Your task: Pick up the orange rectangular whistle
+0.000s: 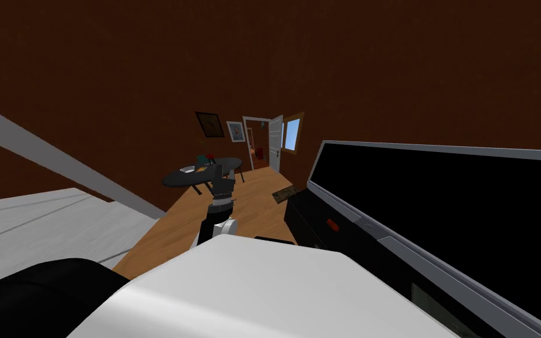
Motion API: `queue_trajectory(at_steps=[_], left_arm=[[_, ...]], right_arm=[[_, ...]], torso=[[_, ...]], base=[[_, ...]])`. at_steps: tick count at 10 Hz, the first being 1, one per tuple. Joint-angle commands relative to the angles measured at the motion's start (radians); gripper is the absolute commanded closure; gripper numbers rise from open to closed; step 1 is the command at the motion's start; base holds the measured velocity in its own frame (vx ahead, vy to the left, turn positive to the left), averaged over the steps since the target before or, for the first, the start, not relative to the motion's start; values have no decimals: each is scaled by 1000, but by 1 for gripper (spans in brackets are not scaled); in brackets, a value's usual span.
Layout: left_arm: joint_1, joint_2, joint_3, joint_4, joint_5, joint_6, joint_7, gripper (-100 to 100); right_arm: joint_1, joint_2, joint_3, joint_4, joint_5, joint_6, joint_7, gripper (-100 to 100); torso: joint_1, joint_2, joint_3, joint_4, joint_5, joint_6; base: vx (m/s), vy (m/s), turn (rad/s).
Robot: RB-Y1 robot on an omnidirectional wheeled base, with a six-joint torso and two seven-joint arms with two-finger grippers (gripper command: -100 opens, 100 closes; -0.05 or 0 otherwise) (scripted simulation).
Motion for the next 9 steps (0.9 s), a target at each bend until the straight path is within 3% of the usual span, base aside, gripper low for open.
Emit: queue_trajectory(at_steps=[1, 3, 4, 6, 7, 9], left_arm=[[0, 0, 0, 0, 0, 0, 0, 0], [0, 0, 0, 0, 0, 0, 0, 0], [0, 0, 0, 0, 0, 0, 0, 0], [0, 0, 0, 0, 0, 0, 0, 0], [0, 0, 0, 0, 0, 0, 0, 0], [0, 0, 0, 0, 0, 0, 0, 0]], right_arm=[[7, -45, 19, 36, 20, 23, 0, -100], [5, -95, 50, 104, 60, 61, 9, -100], [5, -95, 50, 107, 60, 61, 9, -100], [2, -140, 79, 173, 97, 95, 16, -100], [2, -140, 79, 173, 97, 95, 16, -100], [-2, -181, 107, 230, 131, 124, 23, -100]], torso=[[0, 0, 0, 0, 0, 0], [0, -1, -1, 0, 0, -1], [-1, -2, -1, 0, 0, -1], [-1, -2, -1, 0, 0, -1], [-1, -2, -1, 0, 0, 0], [-1, -2, -1, 0, 0, -1]], base=[[15, 0, 345], [31, -14, 442], [27, -29, 146], [36, -25, 300], [36, -19, 166], [46, -26, 327]])
